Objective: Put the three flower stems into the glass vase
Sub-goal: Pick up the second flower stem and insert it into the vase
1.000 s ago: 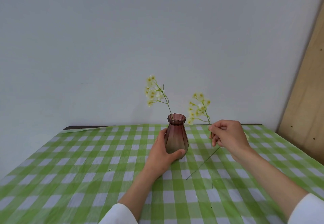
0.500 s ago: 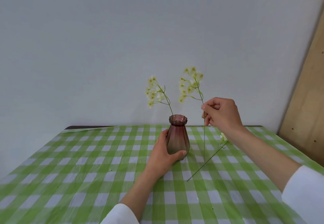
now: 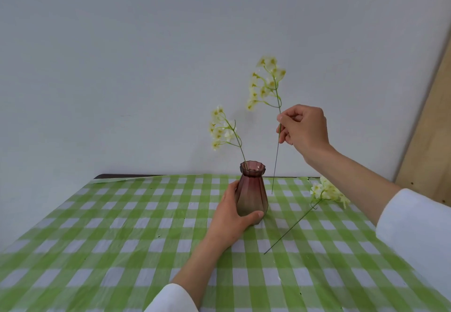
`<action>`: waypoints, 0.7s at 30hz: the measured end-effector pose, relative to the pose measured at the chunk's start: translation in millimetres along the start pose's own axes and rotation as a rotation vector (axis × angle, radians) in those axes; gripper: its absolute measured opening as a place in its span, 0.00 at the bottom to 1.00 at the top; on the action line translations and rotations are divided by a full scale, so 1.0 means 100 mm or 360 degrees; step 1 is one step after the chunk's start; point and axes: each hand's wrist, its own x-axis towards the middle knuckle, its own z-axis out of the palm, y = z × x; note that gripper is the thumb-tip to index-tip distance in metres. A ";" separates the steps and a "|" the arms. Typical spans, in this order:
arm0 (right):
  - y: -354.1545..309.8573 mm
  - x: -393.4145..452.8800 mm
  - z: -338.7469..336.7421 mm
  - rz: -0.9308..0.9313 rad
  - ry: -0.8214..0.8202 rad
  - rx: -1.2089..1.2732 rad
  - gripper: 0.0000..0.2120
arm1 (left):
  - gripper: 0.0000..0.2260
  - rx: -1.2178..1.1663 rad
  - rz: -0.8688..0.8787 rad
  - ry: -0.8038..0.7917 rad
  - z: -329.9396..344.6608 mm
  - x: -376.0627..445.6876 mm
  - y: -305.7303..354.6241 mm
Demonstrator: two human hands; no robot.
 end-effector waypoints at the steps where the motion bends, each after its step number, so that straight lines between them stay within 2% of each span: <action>1: -0.02 0.02 0.01 -0.0004 0.0009 -0.0001 0.10 | 0.43 0.0003 -0.0002 0.0001 0.00 0.00 0.00; 21: -0.25 0.37 0.19 -0.0022 0.0176 -0.0044 0.07 | 0.42 -0.0014 0.0002 0.0006 0.01 0.00 0.02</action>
